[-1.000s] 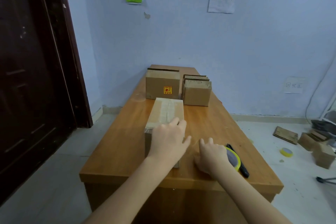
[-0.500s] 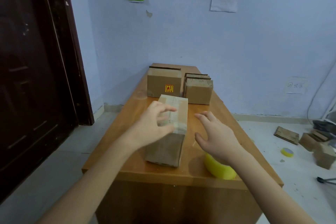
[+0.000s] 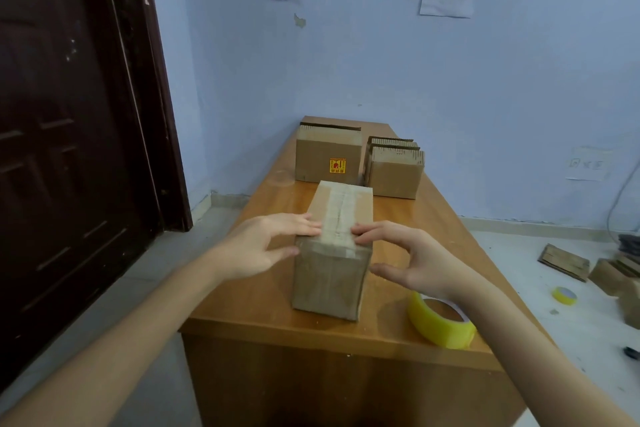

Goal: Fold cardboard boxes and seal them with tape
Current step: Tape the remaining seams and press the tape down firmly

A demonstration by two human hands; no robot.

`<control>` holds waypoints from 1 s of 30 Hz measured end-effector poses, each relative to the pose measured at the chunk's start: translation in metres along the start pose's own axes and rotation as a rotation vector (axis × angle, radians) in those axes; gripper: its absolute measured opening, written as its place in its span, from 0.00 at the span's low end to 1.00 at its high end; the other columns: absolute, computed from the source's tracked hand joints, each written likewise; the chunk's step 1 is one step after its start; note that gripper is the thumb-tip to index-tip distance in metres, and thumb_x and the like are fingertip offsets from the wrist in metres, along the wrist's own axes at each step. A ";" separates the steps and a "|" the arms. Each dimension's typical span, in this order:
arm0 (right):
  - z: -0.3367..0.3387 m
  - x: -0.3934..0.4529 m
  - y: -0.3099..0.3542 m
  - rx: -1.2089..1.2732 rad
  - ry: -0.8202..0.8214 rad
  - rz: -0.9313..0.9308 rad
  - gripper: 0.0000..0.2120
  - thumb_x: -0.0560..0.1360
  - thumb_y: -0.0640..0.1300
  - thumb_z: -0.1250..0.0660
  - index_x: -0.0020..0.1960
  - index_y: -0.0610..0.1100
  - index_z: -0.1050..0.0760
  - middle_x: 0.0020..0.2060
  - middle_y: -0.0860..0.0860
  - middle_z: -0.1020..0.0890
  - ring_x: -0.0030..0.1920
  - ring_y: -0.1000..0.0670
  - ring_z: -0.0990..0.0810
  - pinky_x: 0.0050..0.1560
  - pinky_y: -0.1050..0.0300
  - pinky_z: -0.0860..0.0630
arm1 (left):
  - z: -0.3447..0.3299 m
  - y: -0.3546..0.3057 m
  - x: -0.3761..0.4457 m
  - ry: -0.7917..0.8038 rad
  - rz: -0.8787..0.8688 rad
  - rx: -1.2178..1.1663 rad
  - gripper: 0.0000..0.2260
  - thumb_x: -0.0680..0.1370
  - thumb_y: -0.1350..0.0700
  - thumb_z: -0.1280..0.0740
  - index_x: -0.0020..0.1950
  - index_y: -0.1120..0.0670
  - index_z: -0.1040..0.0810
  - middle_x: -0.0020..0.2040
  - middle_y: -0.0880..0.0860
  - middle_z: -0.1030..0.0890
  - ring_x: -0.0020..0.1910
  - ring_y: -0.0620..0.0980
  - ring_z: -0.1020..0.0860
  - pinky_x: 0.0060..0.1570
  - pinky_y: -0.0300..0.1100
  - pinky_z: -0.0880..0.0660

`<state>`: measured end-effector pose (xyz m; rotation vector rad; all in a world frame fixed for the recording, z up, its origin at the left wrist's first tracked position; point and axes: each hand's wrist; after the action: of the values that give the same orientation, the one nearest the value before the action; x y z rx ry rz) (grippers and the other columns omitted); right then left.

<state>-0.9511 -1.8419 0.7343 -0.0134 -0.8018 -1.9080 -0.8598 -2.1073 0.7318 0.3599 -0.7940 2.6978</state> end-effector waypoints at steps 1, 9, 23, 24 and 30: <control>0.000 0.001 -0.003 0.005 -0.002 0.004 0.19 0.72 0.40 0.28 0.62 0.50 0.24 0.63 0.62 0.25 0.67 0.64 0.31 0.67 0.71 0.37 | -0.001 0.001 0.001 -0.014 -0.002 0.003 0.23 0.75 0.61 0.30 0.65 0.40 0.28 0.67 0.37 0.29 0.70 0.33 0.37 0.72 0.46 0.40; -0.006 0.012 -0.017 0.059 -0.106 0.029 0.15 0.70 0.44 0.27 0.57 0.46 0.21 0.59 0.58 0.21 0.64 0.61 0.26 0.66 0.65 0.32 | -0.008 -0.001 0.005 -0.160 0.017 -0.073 0.19 0.70 0.56 0.25 0.57 0.38 0.23 0.59 0.37 0.23 0.61 0.27 0.31 0.59 0.25 0.38; -0.015 0.011 -0.019 0.195 -0.210 0.003 0.13 0.72 0.45 0.30 0.54 0.43 0.19 0.56 0.55 0.18 0.62 0.58 0.24 0.63 0.63 0.28 | -0.010 0.000 0.007 -0.172 -0.007 -0.215 0.10 0.75 0.53 0.33 0.55 0.46 0.20 0.56 0.40 0.20 0.60 0.34 0.26 0.61 0.29 0.31; -0.016 0.010 -0.019 0.200 -0.209 0.001 0.13 0.72 0.46 0.31 0.54 0.42 0.19 0.56 0.54 0.18 0.62 0.58 0.24 0.63 0.63 0.28 | -0.009 0.001 0.007 -0.163 -0.005 -0.219 0.11 0.73 0.51 0.32 0.55 0.46 0.19 0.57 0.41 0.20 0.61 0.35 0.26 0.61 0.30 0.31; -0.021 0.010 -0.018 0.153 -0.262 0.023 0.15 0.72 0.50 0.31 0.55 0.44 0.20 0.56 0.56 0.19 0.62 0.60 0.24 0.62 0.63 0.27 | -0.015 0.003 0.003 -0.199 -0.010 -0.211 0.18 0.70 0.59 0.25 0.57 0.46 0.21 0.60 0.42 0.22 0.62 0.35 0.27 0.56 0.32 0.26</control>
<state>-0.9636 -1.8563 0.7116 -0.1812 -1.1177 -1.8412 -0.8656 -2.1004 0.7191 0.5853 -1.1185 2.5638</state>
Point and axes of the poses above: each hand's wrist, its own x-axis towards the middle knuckle, its own z-axis out of the back of the hand, y = z × x
